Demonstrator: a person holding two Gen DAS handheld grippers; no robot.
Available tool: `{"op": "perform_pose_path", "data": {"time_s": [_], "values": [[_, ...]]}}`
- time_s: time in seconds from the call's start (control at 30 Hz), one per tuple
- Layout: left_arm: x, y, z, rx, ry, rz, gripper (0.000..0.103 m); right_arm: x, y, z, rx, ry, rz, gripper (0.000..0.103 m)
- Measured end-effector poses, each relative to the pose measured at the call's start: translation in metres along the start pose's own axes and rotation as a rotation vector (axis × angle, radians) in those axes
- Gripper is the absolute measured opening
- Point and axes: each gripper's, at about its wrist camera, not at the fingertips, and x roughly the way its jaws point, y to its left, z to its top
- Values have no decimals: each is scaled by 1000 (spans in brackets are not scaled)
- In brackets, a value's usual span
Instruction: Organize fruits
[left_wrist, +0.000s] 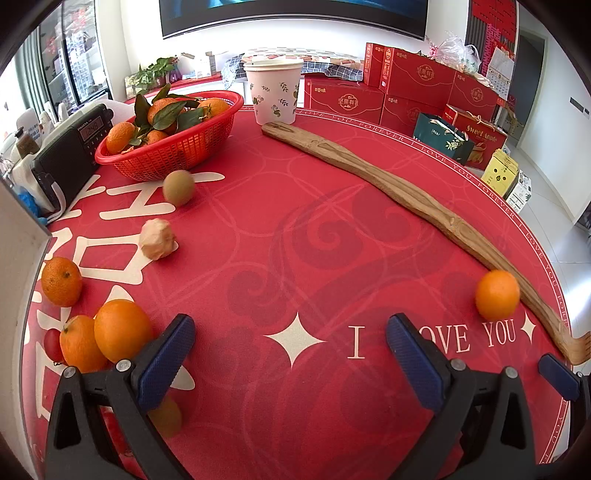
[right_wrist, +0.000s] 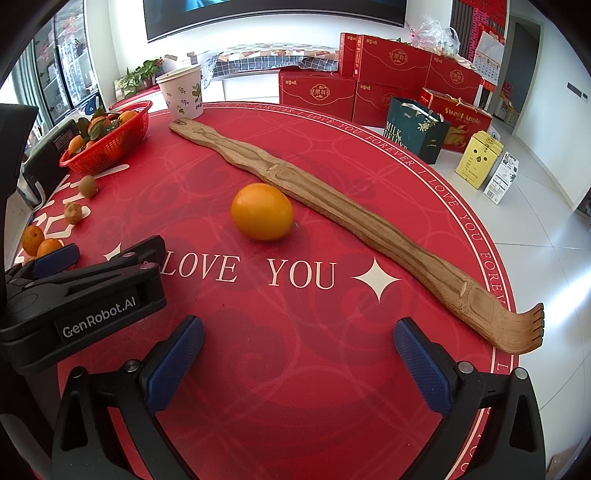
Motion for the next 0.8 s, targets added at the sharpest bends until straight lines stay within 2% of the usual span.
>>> {"op": "perform_pose_path", "data": {"time_s": [0.8], "values": [[0,0,0,0,0,0,103,-1,1,0,5,-9,-5,103]]}}
